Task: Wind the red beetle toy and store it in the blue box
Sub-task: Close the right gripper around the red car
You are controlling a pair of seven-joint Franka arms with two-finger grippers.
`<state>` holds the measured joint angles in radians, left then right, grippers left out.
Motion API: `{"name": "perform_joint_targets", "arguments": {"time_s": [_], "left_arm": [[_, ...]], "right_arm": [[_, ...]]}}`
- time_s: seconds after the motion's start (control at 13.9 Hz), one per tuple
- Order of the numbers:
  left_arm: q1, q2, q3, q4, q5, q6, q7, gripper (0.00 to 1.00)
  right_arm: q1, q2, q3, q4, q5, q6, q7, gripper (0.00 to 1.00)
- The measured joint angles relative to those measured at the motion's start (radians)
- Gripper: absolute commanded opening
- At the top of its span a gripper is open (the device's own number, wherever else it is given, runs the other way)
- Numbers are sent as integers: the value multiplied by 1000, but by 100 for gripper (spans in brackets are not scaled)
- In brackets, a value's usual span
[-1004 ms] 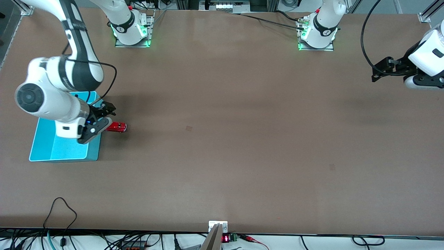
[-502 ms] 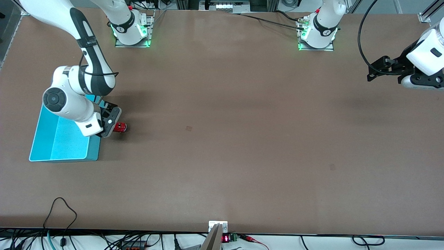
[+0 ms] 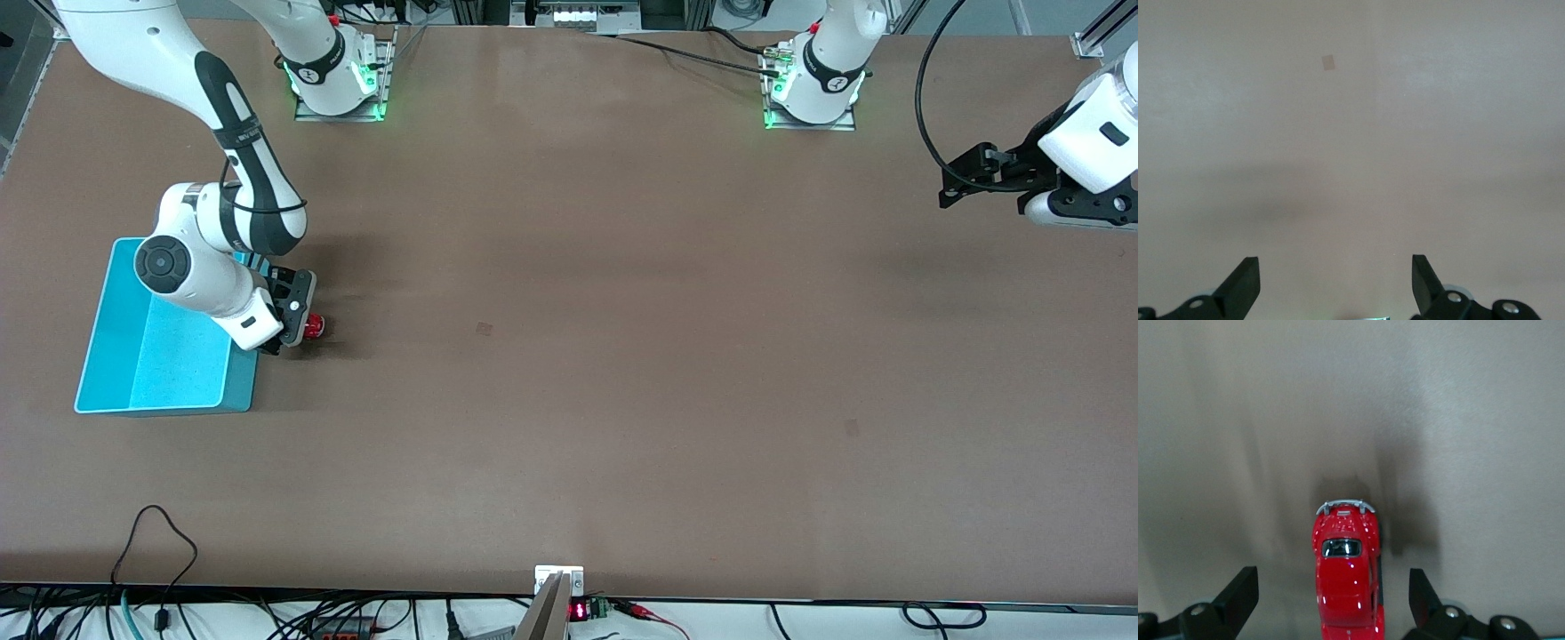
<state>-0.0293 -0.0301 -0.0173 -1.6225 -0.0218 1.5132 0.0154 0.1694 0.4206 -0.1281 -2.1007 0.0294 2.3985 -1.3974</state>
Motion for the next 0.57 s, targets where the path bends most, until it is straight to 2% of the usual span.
{"name": "perform_joint_targets", "arguments": {"time_s": [0.14, 0.36, 0.43, 0.57], "left_arm": [[0, 0, 0, 0, 0, 0, 0, 100], [0, 0, 0, 0, 0, 0, 0, 100], [0, 0, 0, 0, 0, 0, 0, 100], [0, 0, 0, 0, 0, 0, 0, 100]], "right_arm": [[0, 16, 0, -2, 0, 21, -5, 97], [0, 43, 0, -4, 0, 42, -17, 71], [0, 48, 0, -4, 0, 47, -20, 39], [0, 47, 0, -3, 0, 54, -25, 28]]}}
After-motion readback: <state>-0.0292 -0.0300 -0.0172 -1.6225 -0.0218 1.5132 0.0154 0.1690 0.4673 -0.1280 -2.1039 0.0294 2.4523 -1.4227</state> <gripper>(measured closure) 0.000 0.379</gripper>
